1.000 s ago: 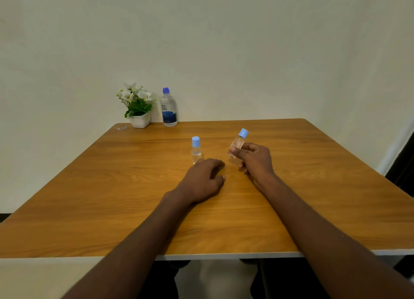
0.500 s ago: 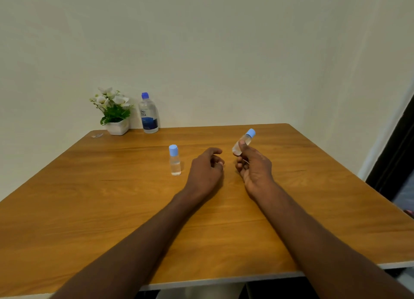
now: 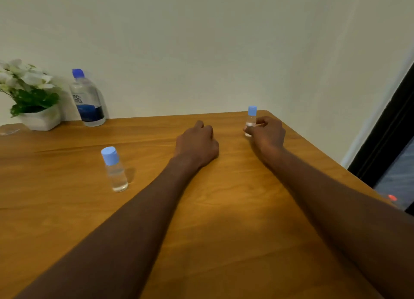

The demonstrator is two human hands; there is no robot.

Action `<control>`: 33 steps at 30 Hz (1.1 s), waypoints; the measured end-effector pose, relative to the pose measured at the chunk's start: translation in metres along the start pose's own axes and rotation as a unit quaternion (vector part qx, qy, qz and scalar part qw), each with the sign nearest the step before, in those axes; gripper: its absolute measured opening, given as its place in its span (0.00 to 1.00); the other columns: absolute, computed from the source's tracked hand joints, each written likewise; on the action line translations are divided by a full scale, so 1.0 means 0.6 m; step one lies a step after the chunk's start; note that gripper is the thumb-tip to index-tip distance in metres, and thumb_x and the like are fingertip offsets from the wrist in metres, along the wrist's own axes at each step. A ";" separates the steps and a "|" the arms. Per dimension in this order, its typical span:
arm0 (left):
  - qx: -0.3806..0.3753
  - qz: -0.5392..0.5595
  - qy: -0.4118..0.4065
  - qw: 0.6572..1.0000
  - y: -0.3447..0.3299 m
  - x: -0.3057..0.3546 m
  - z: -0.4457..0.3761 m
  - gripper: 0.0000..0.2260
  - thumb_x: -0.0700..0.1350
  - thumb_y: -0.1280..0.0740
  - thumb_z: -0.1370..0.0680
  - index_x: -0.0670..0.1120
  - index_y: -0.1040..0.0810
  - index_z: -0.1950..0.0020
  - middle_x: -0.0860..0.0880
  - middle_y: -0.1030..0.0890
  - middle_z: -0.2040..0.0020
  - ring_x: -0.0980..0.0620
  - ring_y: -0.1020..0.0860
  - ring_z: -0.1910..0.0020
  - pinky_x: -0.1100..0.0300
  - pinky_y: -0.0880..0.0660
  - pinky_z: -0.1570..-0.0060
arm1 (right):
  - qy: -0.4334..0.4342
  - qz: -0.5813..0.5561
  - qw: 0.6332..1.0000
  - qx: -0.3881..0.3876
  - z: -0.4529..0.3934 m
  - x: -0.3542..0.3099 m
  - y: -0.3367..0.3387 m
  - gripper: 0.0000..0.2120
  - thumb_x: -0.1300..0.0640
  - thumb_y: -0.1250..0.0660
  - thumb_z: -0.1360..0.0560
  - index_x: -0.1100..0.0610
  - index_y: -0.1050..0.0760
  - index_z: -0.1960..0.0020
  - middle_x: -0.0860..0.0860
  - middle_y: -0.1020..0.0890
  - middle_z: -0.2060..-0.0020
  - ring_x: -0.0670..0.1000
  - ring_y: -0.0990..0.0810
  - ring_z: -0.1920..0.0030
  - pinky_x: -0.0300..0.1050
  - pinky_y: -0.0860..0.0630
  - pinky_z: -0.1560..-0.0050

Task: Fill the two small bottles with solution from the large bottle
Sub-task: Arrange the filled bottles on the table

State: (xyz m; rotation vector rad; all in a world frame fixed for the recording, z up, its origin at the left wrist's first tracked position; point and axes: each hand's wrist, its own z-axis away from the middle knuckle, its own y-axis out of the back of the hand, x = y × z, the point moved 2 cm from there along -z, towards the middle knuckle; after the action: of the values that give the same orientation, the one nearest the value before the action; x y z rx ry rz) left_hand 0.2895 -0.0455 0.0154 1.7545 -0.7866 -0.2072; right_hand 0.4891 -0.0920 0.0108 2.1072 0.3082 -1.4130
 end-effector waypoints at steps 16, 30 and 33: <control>-0.023 0.001 0.055 0.998 -0.024 -0.022 -0.062 0.22 0.64 0.39 0.23 0.51 0.26 0.37 0.47 0.24 0.39 0.41 0.22 0.44 0.44 0.22 0.43 | -0.044 0.152 0.987 -0.001 -0.134 0.018 -0.060 0.24 0.47 0.19 0.29 0.53 0.17 0.36 0.53 0.14 0.43 0.53 0.17 0.47 0.44 0.27 0.55; -0.010 0.049 0.068 0.996 -0.032 -0.035 -0.073 0.15 0.64 0.36 0.25 0.54 0.25 0.49 0.52 0.23 0.50 0.47 0.23 0.51 0.51 0.25 0.51 | -0.050 0.183 0.982 -0.004 -0.197 0.034 -0.088 0.24 0.44 0.22 0.29 0.54 0.19 0.39 0.52 0.15 0.46 0.53 0.18 0.51 0.46 0.25 0.56; -0.011 0.062 0.070 0.996 -0.031 -0.035 -0.072 0.15 0.65 0.36 0.25 0.55 0.25 0.50 0.53 0.22 0.51 0.48 0.23 0.52 0.51 0.26 0.53 | -0.046 0.187 0.981 -0.004 -0.203 0.040 -0.088 0.17 0.47 0.25 0.25 0.53 0.18 0.40 0.52 0.15 0.46 0.52 0.20 0.53 0.45 0.25 0.55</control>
State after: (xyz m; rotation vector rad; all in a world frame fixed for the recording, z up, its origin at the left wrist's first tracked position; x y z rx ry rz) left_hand 0.3028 0.0037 0.0079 1.6733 -0.7859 -0.0098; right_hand 0.5671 0.0181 0.0052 1.9579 -0.1160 -1.2728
